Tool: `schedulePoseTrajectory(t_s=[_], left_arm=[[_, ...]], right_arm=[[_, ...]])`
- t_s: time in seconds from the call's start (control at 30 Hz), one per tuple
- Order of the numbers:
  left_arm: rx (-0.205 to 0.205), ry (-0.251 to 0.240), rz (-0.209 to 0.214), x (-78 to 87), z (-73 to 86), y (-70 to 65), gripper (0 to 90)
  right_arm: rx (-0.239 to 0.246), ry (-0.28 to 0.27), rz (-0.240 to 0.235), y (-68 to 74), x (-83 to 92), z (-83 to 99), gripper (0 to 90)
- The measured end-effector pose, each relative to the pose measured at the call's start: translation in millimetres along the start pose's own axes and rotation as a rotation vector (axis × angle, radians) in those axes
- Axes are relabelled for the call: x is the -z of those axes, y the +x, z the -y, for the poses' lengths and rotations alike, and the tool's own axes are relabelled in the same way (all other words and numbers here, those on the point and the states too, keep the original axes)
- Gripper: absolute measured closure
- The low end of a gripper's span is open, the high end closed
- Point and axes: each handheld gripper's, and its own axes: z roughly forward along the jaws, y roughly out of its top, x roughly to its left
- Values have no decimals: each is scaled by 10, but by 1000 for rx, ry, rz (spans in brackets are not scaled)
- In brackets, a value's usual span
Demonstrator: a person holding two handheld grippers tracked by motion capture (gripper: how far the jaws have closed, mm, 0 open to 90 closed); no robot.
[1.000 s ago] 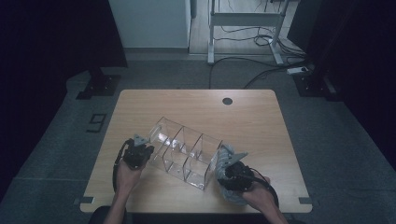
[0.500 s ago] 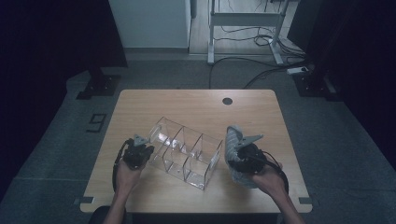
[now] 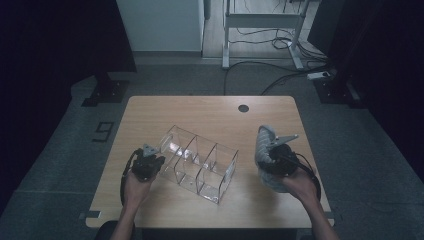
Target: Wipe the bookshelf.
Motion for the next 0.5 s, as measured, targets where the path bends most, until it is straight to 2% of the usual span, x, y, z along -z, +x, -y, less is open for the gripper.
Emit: schedulePoseTrajectory(t_s=[0.33, 0.5], left_arm=[[0, 0, 2, 1, 1, 4, 869], [0, 0, 3, 0, 0, 5, 868]], right_arm=[[-71, 13, 77, -362, 89, 114, 674], [-91, 27, 92, -459, 23, 181, 671]])
